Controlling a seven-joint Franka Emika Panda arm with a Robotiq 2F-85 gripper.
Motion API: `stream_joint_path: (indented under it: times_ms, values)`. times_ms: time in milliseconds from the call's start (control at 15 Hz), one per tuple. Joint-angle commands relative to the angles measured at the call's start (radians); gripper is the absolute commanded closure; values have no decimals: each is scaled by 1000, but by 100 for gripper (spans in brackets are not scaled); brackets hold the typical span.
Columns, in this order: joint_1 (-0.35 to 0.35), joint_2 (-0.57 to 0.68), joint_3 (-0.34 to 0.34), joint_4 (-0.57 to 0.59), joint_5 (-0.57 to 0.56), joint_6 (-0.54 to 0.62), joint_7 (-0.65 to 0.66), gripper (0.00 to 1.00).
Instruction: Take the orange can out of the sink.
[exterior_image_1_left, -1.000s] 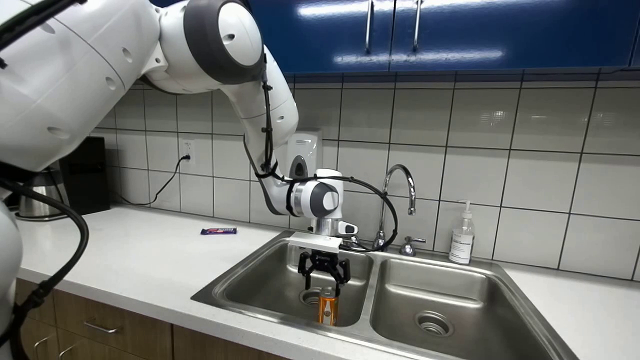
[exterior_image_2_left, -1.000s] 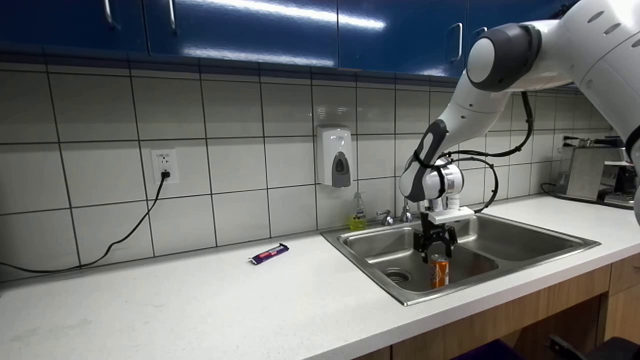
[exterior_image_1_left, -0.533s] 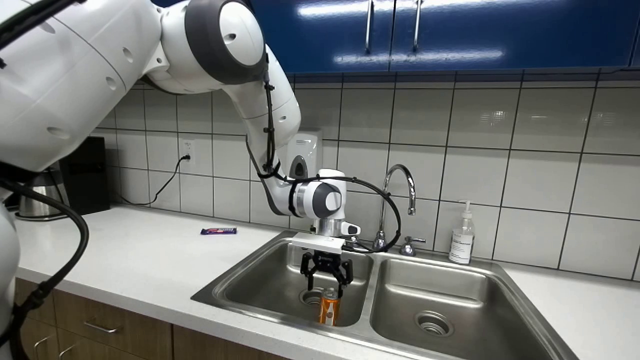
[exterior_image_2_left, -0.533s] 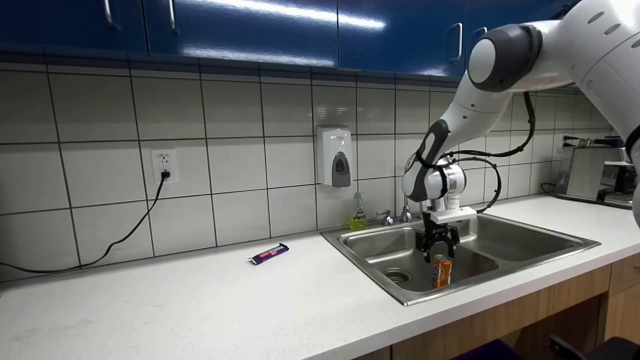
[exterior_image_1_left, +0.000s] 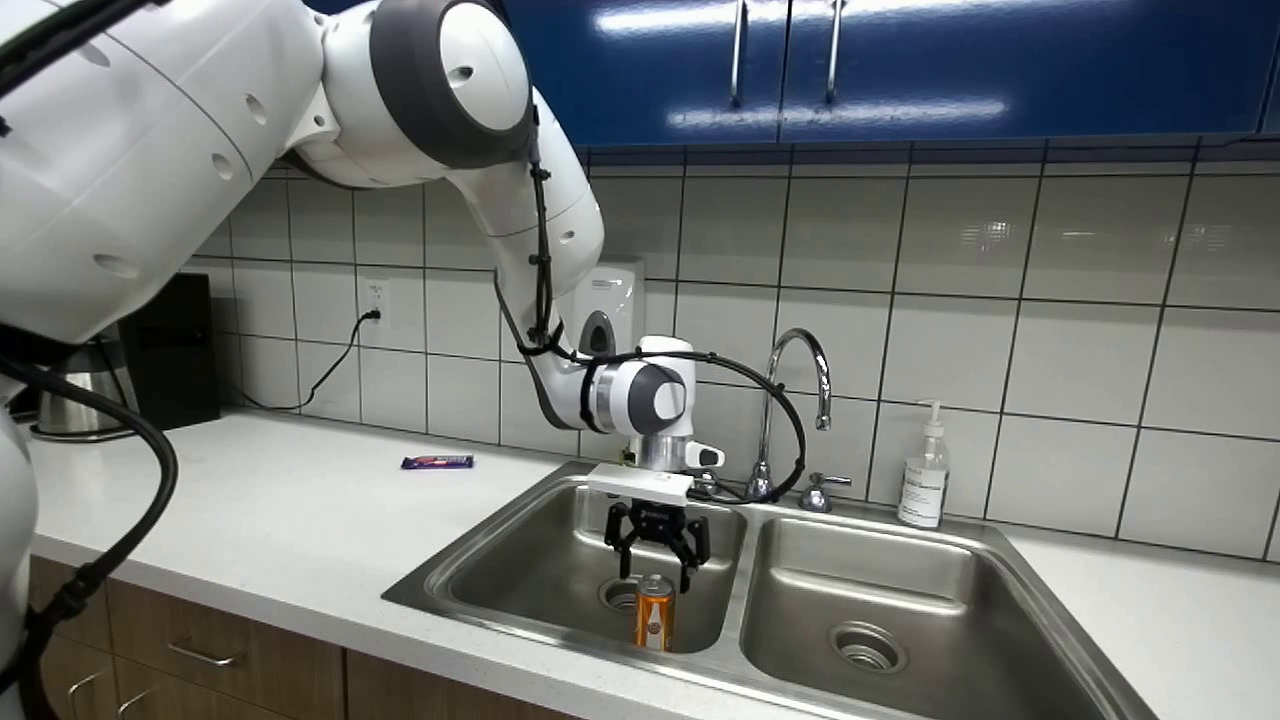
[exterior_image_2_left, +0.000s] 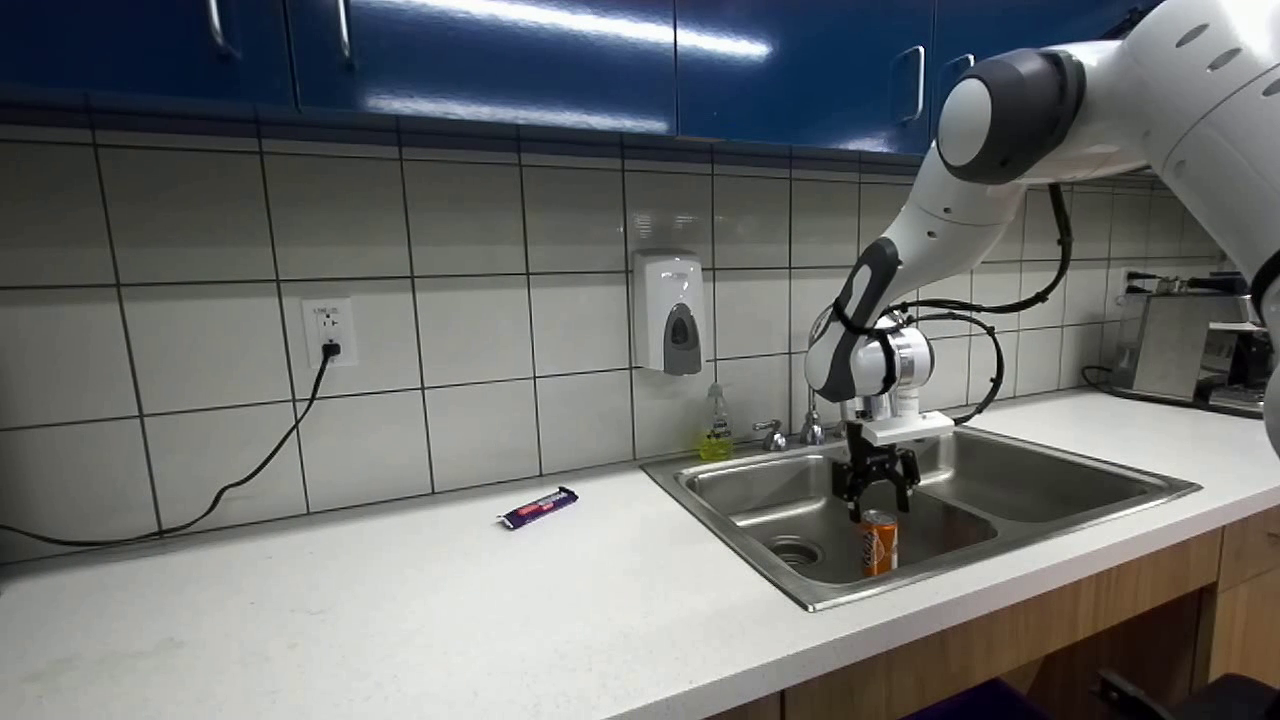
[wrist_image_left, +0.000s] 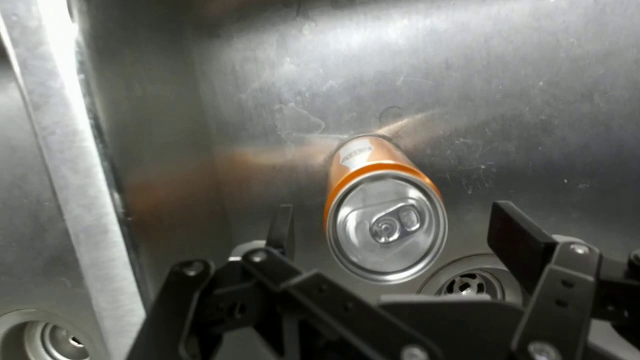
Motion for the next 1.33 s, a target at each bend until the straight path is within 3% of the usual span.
stream_joint_path:
  times_ms: [0,1267]
  values:
    - [-16,9,14,16,13,4,-19,0]
    - [-22,65,15,51,13,2,-23,0]
